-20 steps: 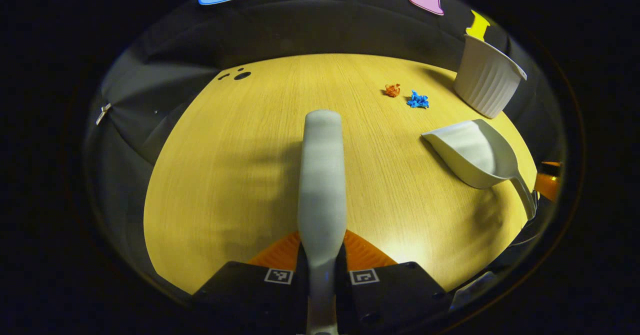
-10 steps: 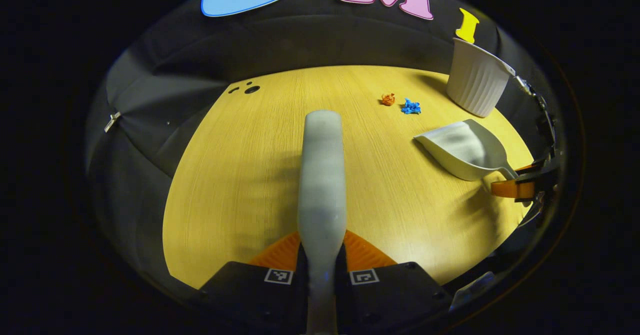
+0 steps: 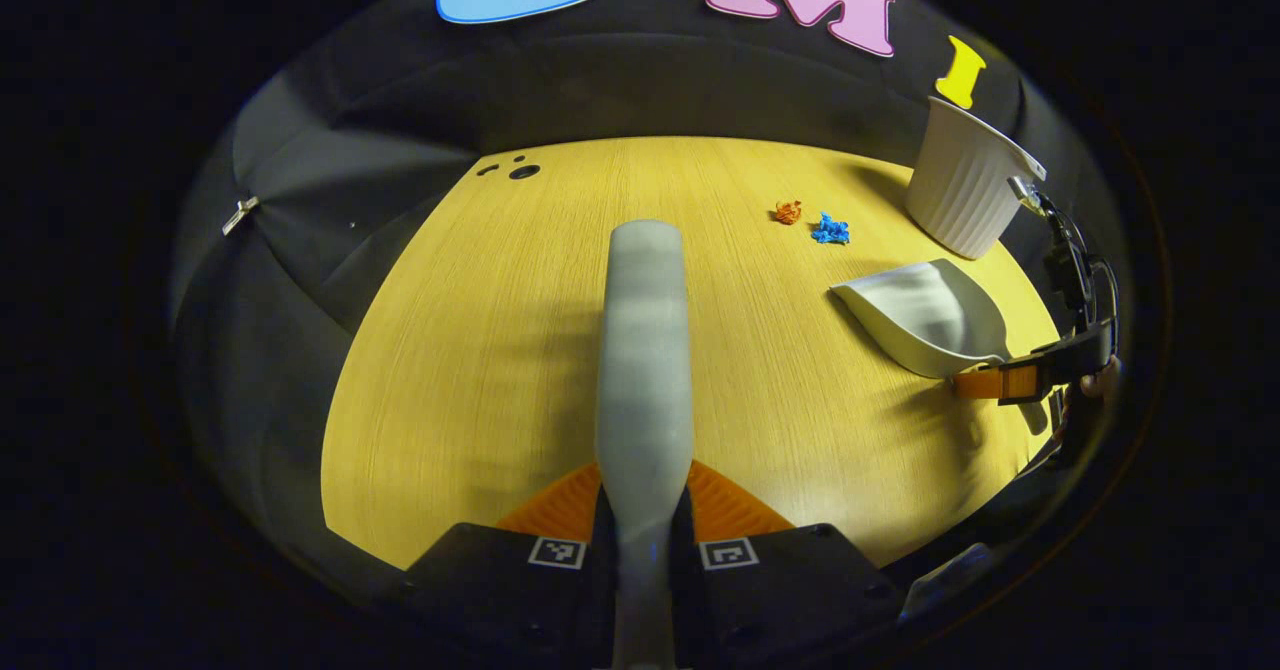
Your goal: Pick up the small broom and dustpan from the desktop, sweep the trash into the dustpan with the broom, and then empty the trash into the garbage bin.
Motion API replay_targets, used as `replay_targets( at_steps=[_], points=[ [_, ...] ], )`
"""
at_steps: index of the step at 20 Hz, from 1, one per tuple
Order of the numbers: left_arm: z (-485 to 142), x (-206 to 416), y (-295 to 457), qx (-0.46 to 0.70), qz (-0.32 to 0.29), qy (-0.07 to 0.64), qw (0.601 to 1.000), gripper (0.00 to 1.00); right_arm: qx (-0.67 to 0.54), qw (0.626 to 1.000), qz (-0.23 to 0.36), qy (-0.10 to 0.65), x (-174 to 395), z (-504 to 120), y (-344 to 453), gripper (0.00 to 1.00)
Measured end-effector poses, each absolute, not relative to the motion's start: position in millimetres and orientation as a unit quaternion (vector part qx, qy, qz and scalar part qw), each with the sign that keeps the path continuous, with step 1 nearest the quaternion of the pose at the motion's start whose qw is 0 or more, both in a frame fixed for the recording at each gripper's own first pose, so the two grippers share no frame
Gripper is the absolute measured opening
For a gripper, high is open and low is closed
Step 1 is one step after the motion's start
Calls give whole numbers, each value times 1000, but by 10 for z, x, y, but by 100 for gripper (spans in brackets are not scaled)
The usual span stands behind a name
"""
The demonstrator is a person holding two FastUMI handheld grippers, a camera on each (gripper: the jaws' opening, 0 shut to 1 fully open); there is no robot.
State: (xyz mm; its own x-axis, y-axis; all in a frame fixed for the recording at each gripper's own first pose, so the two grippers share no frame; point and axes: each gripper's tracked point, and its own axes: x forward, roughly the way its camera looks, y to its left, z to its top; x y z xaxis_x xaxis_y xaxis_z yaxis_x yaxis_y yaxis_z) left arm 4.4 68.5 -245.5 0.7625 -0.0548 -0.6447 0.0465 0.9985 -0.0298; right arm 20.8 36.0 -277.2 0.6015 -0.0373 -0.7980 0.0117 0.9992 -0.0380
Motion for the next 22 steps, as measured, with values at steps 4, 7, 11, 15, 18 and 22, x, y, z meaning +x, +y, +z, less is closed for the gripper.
replay_targets(
  at_steps=[4,7,11,15,18,22],
  points=[
    [-2523,47,631,-11,-22,354,935,27,-25,889,10,456,188,-2771,365,50],
    [-2538,93,567,-11,-22,360,932,27,-13,899,41,436,202,-2772,421,37],
    [-2443,286,502,-5,-18,359,933,26,-28,900,47,432,207,-2760,334,32],
    [-2292,601,343,-5,-26,350,936,27,-31,901,82,425,131,-2606,290,36],
    [-2179,866,210,-12,-39,345,938,27,-44,898,99,427,98,-2560,209,36],
    [-2055,1305,113,-2,-63,341,938,27,-67,900,127,411,100,-2383,106,41]
  ],
)
